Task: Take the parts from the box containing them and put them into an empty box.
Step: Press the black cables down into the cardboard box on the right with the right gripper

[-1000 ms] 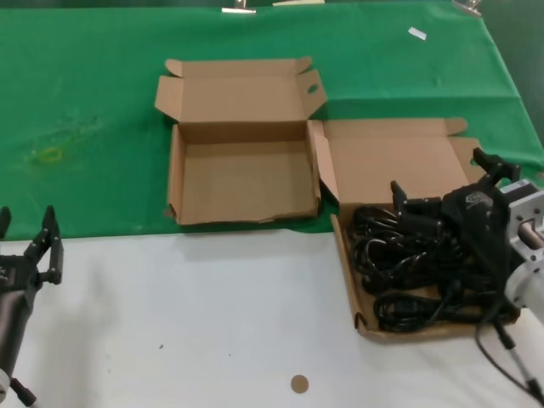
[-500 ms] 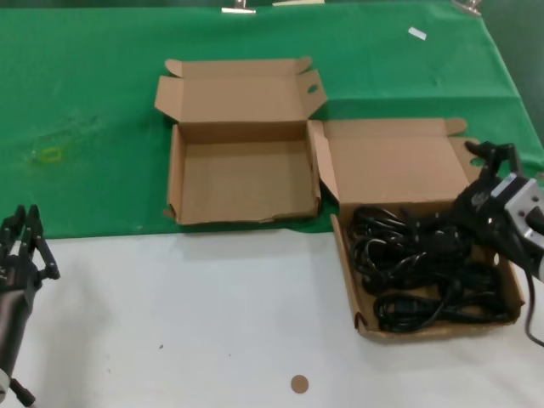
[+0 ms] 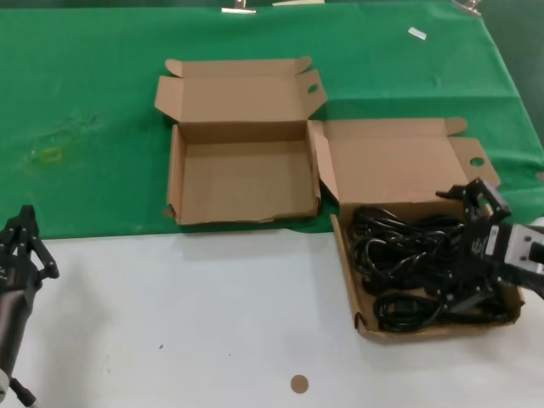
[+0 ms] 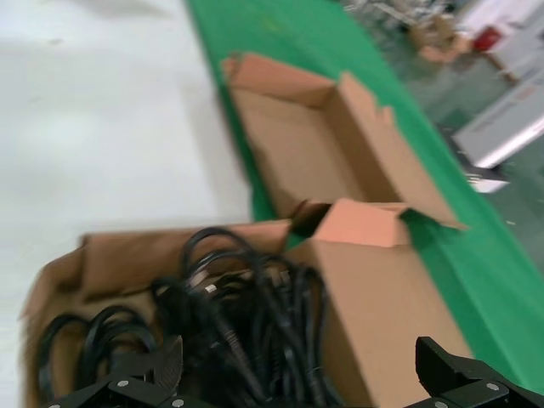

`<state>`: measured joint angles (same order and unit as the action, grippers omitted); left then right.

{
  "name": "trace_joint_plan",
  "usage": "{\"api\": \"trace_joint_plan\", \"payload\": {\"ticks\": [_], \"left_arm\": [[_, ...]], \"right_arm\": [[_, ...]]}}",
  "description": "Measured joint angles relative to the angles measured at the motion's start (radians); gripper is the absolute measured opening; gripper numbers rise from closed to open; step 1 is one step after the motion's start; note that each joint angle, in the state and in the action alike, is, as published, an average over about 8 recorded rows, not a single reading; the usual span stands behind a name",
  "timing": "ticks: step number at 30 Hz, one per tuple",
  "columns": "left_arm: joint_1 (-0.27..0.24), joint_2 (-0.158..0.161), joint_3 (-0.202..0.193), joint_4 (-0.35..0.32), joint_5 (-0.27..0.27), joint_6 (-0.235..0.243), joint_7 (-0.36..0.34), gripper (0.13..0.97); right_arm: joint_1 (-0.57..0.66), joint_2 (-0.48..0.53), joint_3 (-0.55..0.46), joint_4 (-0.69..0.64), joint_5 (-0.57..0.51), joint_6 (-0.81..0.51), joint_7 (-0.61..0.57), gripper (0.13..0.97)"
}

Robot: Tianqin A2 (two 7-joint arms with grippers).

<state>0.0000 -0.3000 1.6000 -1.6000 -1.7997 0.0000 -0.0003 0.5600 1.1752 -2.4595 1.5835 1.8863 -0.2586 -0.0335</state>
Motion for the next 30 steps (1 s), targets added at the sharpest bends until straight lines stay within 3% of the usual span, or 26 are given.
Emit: {"api": "trace_joint_plan", "payload": {"ticks": [10, 21, 30], "left_arm": [[0.000, 0.000, 0.000, 0.000, 0.000, 0.000, 0.000, 0.144], [0.000, 0.000, 0.000, 0.000, 0.000, 0.000, 0.000, 0.144], [0.000, 0.000, 0.000, 0.000, 0.000, 0.000, 0.000, 0.144]], "right_arm": [[-0.016, -0.060, 0.143, -0.078, -0.197, -0.225, 0.016, 0.966], [-0.012, -0.163, 0.263, -0.168, -0.325, -0.374, 0.005, 0.918], [-0.017, -0.216, 0.335, -0.195, -0.392, -0.448, 0.015, 0.799]]}}
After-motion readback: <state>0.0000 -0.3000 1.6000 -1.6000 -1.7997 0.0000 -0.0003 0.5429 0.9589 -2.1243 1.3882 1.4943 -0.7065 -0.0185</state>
